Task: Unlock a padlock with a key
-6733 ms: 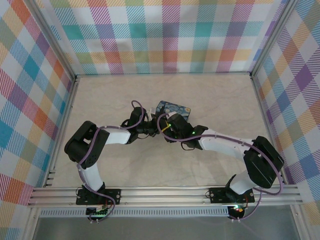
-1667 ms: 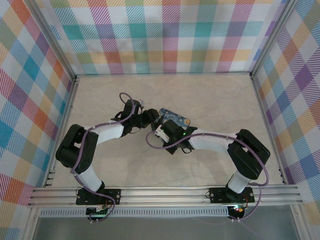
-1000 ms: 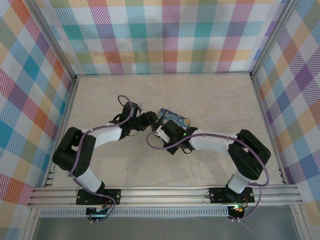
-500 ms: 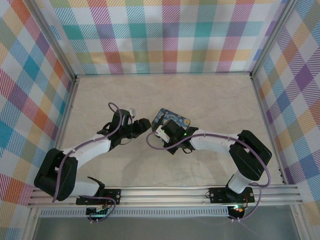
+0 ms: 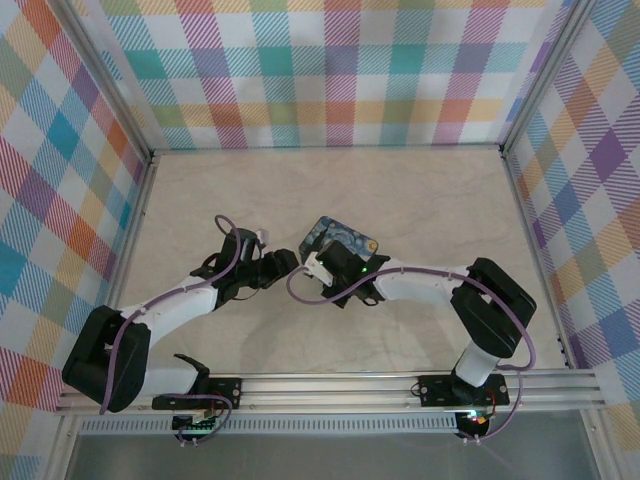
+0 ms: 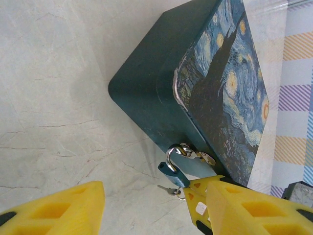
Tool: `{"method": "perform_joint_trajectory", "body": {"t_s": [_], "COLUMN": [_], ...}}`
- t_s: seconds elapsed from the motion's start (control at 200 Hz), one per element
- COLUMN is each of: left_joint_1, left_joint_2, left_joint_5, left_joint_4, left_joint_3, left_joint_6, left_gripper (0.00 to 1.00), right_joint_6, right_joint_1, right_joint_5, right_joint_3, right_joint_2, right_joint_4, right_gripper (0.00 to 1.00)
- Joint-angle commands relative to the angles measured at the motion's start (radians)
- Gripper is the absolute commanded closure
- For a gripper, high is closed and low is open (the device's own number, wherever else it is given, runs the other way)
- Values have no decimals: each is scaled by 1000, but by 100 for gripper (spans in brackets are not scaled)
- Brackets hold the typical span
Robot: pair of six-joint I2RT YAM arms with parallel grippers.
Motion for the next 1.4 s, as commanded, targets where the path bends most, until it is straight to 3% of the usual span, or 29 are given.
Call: {"method": "perform_joint_trajectory", "body": {"t_s": [0.0,0.375,0.645,1.22,1.395], "left_joint_1": [15,16,16,19,19], "left_joint_2": [-20,-22,-46,-122,-105], "left_joint_5": [2,-4,-22,-14,-15], "left_joint_4": [-15,-17,-30,-133,-145], "left_joint_3": [-13,-12,-15,-8,25], "left_joint_6": [20,28,31,66,92], "left_gripper": [43,43,43,39,30], "right_joint_6": [-47,-172,-172,75,200], "right_joint_1": [9,18,22,25,-19], "right_joint_5": [33,101,94,118,148], "right_joint_3": [-16,-23,-50,-123,-136], "right_joint_2": [-17,-2,-55,-345,-419], "right_joint_4": [46,134,157,91,34], "right_gripper": [100,100,100,100,100]}}
